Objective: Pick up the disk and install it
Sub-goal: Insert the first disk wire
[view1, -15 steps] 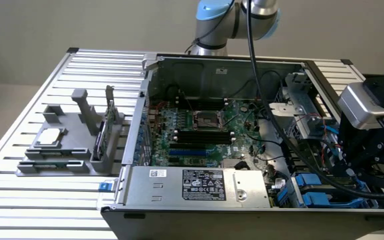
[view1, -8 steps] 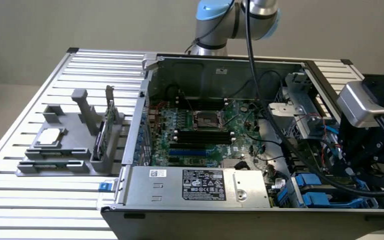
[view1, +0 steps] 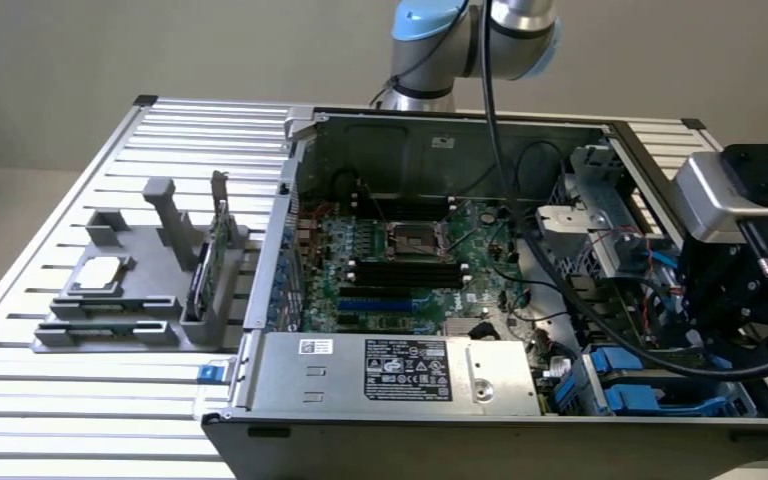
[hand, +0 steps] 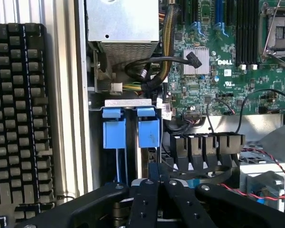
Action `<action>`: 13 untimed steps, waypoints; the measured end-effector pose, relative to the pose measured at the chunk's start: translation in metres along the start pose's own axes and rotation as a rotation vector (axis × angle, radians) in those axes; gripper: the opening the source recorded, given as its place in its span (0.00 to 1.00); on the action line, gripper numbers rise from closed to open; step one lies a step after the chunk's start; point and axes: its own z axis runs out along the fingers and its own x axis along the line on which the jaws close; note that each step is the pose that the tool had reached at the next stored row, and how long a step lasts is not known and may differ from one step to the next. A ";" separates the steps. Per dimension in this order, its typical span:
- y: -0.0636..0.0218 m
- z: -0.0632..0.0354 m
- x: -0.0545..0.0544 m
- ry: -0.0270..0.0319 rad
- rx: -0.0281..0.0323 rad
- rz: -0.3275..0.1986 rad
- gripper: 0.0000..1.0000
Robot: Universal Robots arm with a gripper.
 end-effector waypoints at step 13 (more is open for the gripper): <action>0.0000 -0.0018 0.000 -0.0178 -0.0042 0.143 0.11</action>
